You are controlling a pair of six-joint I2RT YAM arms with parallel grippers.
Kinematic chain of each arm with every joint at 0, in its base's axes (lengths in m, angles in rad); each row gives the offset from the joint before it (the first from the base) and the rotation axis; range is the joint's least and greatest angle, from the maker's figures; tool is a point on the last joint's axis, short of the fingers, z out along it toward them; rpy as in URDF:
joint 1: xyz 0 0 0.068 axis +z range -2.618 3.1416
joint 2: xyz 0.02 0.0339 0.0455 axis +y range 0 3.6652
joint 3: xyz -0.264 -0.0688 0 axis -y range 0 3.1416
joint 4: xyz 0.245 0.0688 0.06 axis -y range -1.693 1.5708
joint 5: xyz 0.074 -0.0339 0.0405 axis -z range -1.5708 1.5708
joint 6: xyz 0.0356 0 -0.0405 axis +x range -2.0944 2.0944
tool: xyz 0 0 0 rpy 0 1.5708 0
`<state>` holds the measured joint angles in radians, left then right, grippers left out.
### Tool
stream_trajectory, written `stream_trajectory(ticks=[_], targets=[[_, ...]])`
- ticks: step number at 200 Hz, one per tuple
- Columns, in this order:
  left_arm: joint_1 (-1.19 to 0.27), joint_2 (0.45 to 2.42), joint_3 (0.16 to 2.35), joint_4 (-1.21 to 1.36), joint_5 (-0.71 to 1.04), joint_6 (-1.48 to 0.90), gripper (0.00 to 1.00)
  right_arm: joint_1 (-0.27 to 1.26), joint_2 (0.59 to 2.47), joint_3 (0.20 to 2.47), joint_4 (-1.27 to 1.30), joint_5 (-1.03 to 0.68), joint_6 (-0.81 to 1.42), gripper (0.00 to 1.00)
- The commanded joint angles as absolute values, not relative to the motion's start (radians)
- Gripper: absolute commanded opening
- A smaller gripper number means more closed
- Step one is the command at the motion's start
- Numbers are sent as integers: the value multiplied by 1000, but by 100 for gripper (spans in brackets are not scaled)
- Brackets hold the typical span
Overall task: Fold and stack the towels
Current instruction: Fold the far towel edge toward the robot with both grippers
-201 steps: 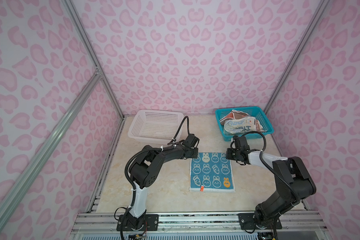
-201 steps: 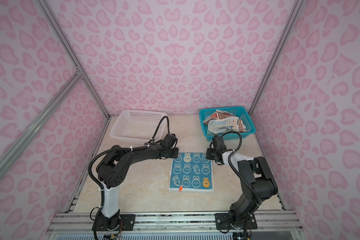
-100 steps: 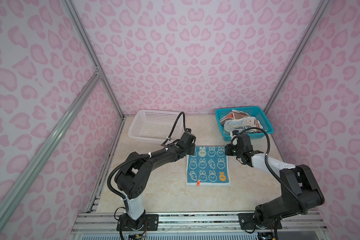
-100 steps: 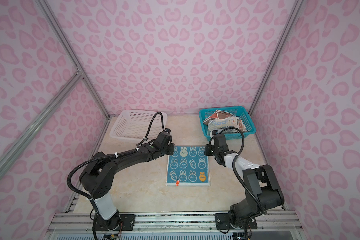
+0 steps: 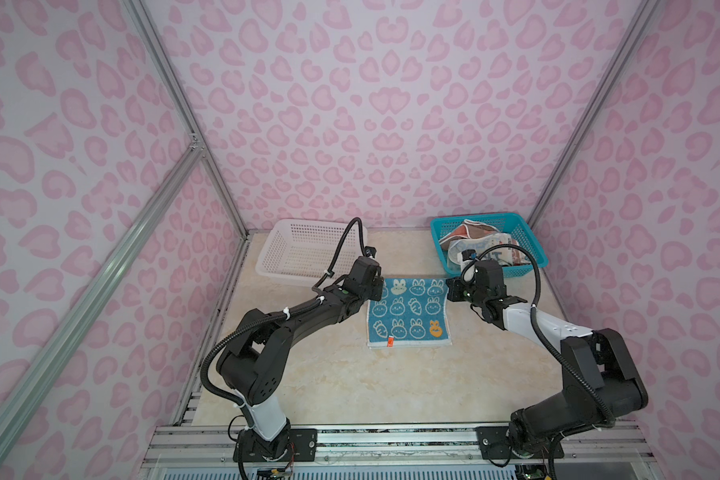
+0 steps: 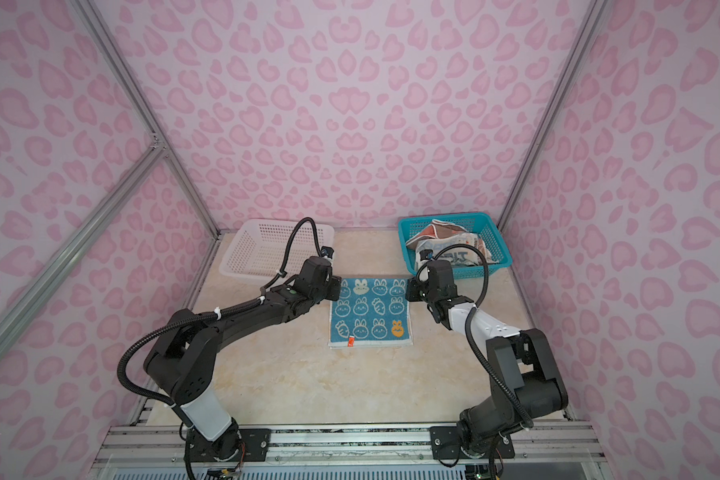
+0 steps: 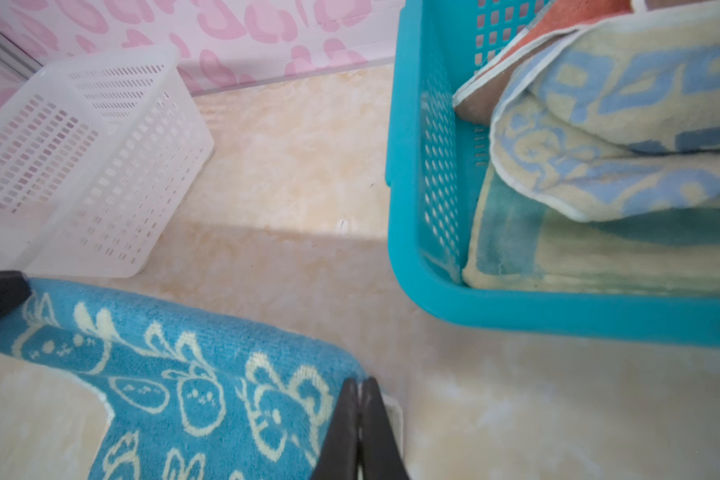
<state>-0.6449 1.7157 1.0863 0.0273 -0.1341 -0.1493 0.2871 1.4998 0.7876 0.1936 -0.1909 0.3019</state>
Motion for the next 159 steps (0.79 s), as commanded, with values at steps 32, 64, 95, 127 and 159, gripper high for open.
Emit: stream_trajectory(ticks=[32, 64, 95, 127, 159], targets=[[-701, 1572, 938, 91, -142, -165, 2, 296, 1352, 661, 161, -231, 287, 0], [-751, 1513, 891, 54, -164, -189, 2, 311, 1239, 604, 46, -216, 291, 0], [-776, 1493, 833, 50, -192, -233, 2, 341, 1182, 545, -14, -204, 334, 0], [-792, 1511, 783, 73, -189, -266, 2, 386, 1192, 477, -27, -174, 392, 0], [-809, 1527, 745, 88, -183, -300, 13, 395, 1218, 437, -44, -167, 435, 11]])
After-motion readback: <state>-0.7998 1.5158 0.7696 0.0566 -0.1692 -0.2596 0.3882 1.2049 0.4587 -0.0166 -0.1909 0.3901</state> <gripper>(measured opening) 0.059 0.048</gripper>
